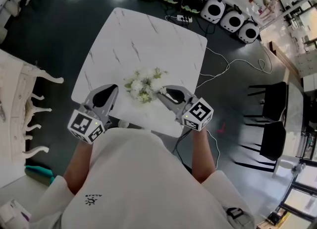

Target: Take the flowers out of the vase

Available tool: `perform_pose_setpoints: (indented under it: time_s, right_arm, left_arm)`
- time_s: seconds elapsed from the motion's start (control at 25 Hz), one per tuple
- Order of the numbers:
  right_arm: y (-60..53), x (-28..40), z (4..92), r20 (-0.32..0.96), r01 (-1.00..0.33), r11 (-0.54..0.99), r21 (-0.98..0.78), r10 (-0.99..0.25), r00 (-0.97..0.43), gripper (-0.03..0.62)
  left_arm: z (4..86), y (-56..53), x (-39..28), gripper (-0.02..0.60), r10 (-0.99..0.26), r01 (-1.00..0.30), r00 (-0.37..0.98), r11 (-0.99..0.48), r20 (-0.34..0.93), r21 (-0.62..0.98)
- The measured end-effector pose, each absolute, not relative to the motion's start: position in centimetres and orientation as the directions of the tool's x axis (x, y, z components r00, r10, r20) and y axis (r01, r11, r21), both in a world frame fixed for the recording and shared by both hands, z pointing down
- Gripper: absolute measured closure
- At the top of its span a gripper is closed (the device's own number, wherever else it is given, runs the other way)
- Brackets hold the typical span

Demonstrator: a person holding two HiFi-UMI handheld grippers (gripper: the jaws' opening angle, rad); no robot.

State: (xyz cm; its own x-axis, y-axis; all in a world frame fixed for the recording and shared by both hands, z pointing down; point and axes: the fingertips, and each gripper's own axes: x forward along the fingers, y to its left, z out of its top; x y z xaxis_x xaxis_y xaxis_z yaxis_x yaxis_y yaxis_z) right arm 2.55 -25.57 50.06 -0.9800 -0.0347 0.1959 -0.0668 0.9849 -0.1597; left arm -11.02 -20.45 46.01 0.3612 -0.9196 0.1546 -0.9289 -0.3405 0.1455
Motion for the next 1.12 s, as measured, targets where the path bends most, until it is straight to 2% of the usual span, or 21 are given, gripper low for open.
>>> perform_pose_setpoints:
  time_s: [0.68,1.12]
  right_arm:
    - [-25.6,3.4,48.6,-0.038,-0.108,0.922,-0.373,-0.132,-0.991,0.546]
    - [-25.9,3.9,48.0,-0.117,-0.110,0.898,-0.427,-0.175,-0.978,0.548]
  left_arm:
    - [45.4,-19.7,-11.7,0.594,-0.902,-0.912,0.405,-0.387,0.149,0.134]
    - [45.3,-19.7,-11.5,0.594,-0.893,-0.904,0.425,-0.409,0.148,0.129]
